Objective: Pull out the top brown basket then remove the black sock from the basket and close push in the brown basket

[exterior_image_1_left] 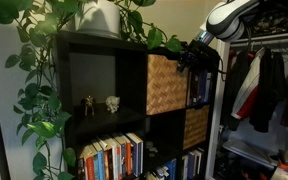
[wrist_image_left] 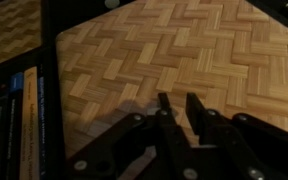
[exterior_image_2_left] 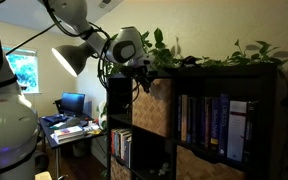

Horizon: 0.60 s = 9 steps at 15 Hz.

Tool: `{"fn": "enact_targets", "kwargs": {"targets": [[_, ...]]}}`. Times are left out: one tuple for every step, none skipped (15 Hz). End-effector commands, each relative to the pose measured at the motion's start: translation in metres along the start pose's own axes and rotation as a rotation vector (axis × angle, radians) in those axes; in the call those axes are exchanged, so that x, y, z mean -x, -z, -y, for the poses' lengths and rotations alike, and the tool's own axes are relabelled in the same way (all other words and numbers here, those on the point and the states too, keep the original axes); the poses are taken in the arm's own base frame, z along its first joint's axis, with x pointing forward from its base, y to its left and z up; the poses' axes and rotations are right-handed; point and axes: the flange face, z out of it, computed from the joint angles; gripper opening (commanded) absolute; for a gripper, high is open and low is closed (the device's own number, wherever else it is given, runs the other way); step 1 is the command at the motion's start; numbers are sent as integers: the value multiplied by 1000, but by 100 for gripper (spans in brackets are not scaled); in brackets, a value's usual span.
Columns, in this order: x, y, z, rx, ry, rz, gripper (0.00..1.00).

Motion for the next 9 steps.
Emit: {"fn": "enact_targets", "kwargs": {"targets": [[-12,38,6,38,-6,92,56],[-16,48,9,46,-9,118,62],[-22,58,13,61,-16,150,69],[-26,67,16,77,-19,183,75],[-29,76,18,102,-22,222,83],[-31,84,21,123,-20,256,88],[-30,91,24,144,-16,294,95],[-30,97,26,159,-15,324,98],[-28,103,27,169,-10,355,100]]}}
